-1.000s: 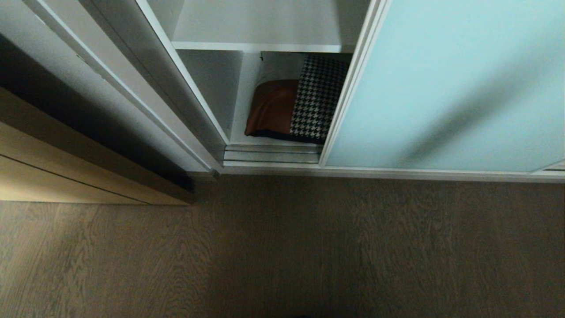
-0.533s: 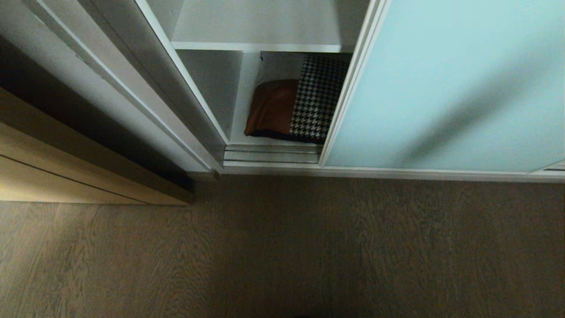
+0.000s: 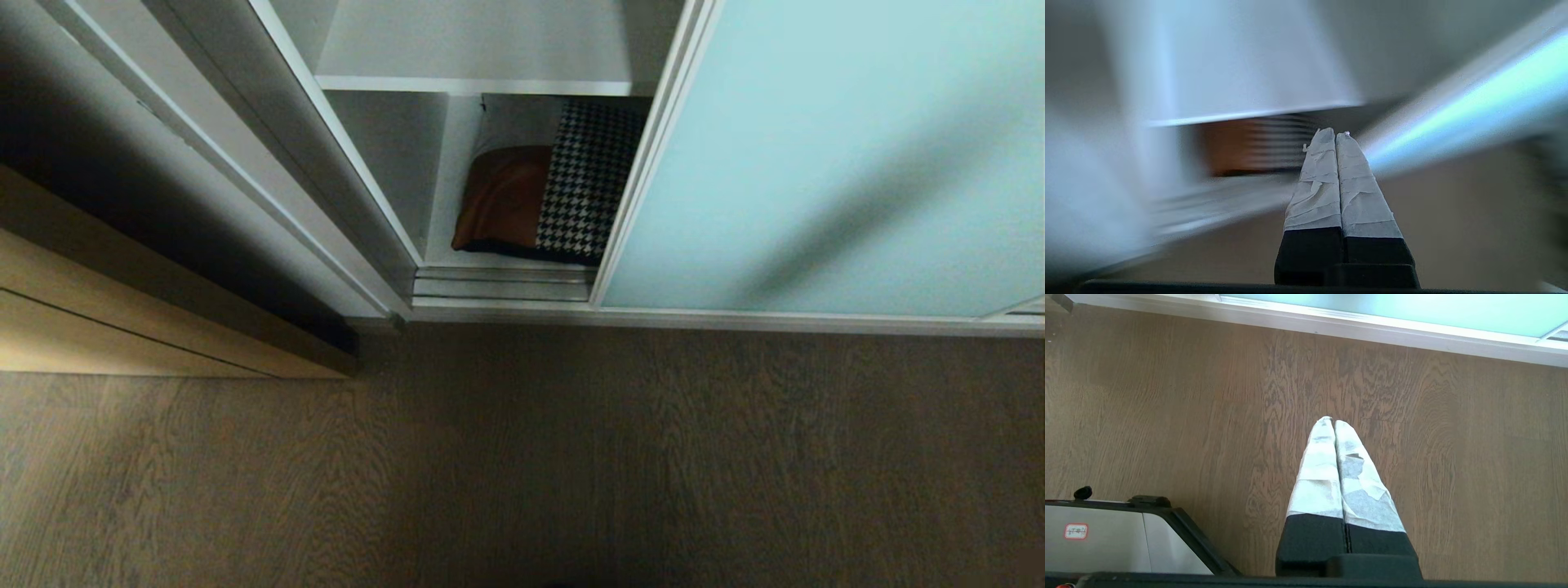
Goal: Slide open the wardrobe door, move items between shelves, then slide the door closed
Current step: Close the door
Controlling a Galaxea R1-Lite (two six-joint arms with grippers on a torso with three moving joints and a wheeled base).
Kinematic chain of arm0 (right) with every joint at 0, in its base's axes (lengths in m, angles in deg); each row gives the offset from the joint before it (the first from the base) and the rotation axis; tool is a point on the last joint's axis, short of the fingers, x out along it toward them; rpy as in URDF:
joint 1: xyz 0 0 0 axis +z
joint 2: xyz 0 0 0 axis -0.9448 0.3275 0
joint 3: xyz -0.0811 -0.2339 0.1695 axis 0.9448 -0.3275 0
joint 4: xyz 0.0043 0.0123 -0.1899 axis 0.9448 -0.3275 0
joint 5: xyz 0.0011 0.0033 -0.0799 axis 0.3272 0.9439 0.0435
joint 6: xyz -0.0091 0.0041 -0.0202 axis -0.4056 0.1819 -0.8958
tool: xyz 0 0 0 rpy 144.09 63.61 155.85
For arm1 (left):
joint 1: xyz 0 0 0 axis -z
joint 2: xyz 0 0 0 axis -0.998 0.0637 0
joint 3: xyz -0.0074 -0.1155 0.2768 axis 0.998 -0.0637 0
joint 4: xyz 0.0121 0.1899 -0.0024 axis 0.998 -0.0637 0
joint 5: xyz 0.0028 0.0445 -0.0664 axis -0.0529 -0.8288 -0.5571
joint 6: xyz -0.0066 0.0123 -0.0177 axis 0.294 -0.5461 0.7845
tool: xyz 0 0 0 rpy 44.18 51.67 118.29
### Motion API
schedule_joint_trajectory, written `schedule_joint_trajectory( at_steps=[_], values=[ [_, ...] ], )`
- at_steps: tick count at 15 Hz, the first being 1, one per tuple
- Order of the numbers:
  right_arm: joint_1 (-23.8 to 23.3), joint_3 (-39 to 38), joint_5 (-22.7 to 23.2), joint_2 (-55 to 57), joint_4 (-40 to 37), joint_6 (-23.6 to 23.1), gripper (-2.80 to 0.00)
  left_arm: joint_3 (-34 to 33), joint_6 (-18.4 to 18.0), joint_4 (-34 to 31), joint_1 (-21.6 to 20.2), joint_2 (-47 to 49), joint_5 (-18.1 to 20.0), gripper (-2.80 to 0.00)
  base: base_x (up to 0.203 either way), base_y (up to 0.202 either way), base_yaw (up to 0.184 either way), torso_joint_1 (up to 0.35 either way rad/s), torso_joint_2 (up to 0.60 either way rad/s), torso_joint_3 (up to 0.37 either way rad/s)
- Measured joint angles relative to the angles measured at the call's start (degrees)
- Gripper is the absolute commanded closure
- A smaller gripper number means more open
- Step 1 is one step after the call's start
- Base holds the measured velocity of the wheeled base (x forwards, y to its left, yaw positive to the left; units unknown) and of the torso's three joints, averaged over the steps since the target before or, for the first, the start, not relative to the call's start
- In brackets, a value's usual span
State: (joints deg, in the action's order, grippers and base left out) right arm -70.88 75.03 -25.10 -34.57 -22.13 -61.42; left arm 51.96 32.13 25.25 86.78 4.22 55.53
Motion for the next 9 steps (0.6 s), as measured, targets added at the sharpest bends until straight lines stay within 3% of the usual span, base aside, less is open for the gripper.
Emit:
schedule_joint_trajectory(
  at_steps=[1,3,9],
  values=[
    [0.0,0.0,0.02,0.0,0.01,-0.01,0.0,1.89,2.28,0.0,1.56,2.61,4.35,0.0,0.0,0.0,0.0,0.0,0.0,0.0],
    [0.0,0.0,0.0,0.0,0.01,-0.01,0.0,3.33,3.74,0.08,5.48,6.4,8.29,0.0,0.0,0.0,0.0,0.0,0.0,0.0],
    [0.0,0.0,0.02,0.02,0.01,-0.01,0.0,3.62,3.73,0.38,19.36,12.48,8.15,0.0,0.0,0.0,0.0,0.0,0.0,0.0]
  ],
)
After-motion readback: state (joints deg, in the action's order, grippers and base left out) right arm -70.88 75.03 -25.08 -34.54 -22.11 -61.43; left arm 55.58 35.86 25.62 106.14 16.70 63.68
